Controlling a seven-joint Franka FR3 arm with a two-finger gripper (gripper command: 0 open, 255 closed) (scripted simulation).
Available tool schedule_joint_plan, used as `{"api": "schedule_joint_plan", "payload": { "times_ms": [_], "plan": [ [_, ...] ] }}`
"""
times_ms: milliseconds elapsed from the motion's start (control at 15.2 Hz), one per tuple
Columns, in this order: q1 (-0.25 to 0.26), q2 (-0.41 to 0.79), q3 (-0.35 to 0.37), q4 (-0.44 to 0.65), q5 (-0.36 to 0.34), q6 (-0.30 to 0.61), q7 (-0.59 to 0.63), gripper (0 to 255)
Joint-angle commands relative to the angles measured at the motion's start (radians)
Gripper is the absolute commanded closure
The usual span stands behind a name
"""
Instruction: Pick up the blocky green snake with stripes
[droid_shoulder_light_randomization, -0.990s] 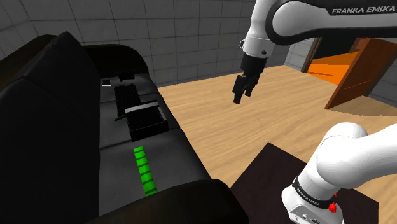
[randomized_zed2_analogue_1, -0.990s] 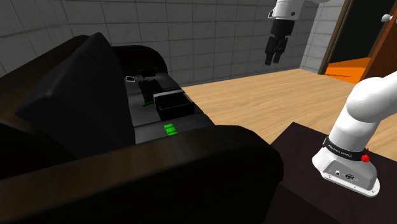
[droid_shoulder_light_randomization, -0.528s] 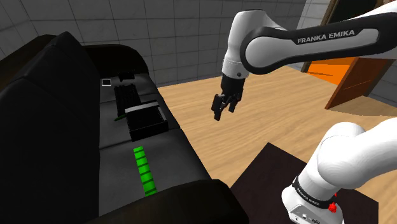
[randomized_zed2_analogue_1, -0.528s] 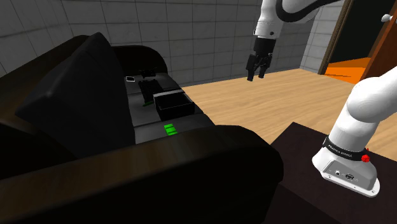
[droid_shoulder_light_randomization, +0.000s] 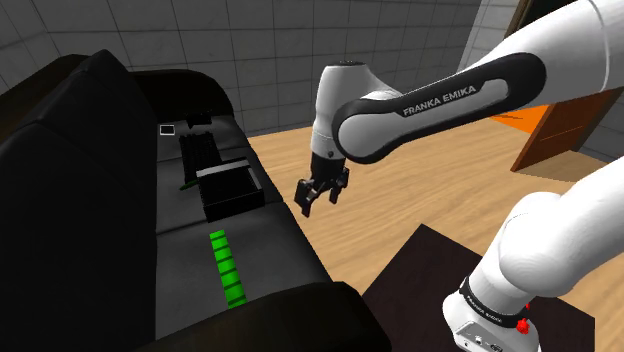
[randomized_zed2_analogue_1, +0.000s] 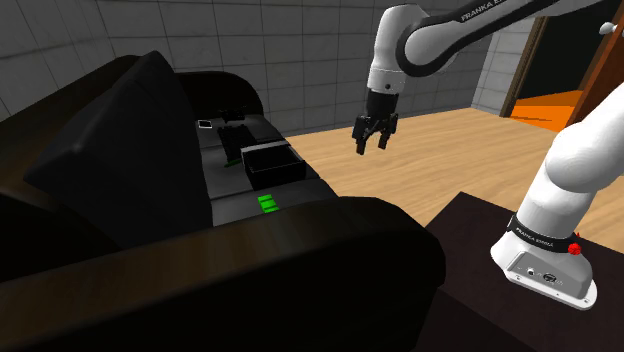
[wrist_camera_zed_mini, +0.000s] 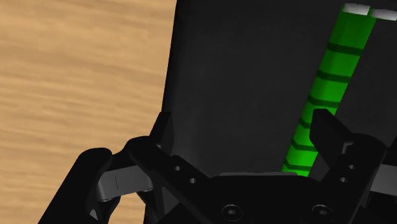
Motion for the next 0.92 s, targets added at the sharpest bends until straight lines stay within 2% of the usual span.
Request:
{"api": "schedule_joint_plan", "payload": {
  "times_ms": [0, 264, 528, 858],
  "plan": [
    [-0.005, 0.073, 0.034, 0.018, -0.01, 0.06, 0.053, 0],
    [-0.015, 0.236, 0.095, 0.078, -0.068, 0.165, 0.18, 0],
    [-0.01, 0.412, 0.129, 0.16, -0.176, 0.249, 0.33, 0],
    [0.049, 0.632, 0.105, 0.298, -0.331, 0.311, 0.519, 0]
  ]
}}
